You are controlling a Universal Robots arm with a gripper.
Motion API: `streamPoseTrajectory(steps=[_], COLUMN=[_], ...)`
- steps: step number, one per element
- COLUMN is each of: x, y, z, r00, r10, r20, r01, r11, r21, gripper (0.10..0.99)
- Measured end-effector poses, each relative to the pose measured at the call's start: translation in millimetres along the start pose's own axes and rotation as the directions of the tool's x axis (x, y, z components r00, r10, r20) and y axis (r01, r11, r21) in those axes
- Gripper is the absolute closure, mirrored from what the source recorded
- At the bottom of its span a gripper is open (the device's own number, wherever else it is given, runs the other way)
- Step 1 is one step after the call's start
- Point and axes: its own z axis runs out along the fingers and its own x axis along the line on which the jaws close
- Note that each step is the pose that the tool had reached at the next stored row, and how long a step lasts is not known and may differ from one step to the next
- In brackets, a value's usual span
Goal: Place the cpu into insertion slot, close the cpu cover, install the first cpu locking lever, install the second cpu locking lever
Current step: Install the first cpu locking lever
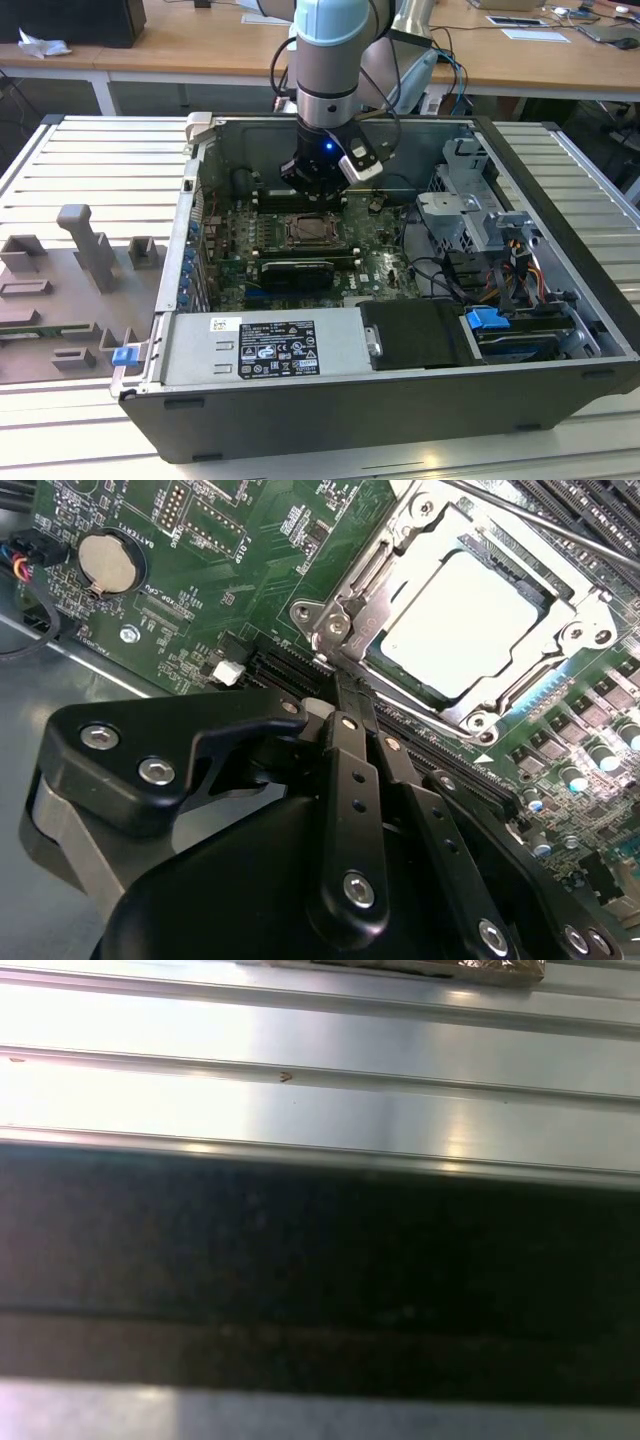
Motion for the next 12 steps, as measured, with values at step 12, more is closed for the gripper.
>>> streamPoseTrajectory(steps=[12], x=[-0.4], y=[-0.3], z=[2.5], r00=[1.0], r10=[0.0], r20=[-0.0007], r01=[0.0], r11=[1.0], r21=[0.006], gripper=[0.98])
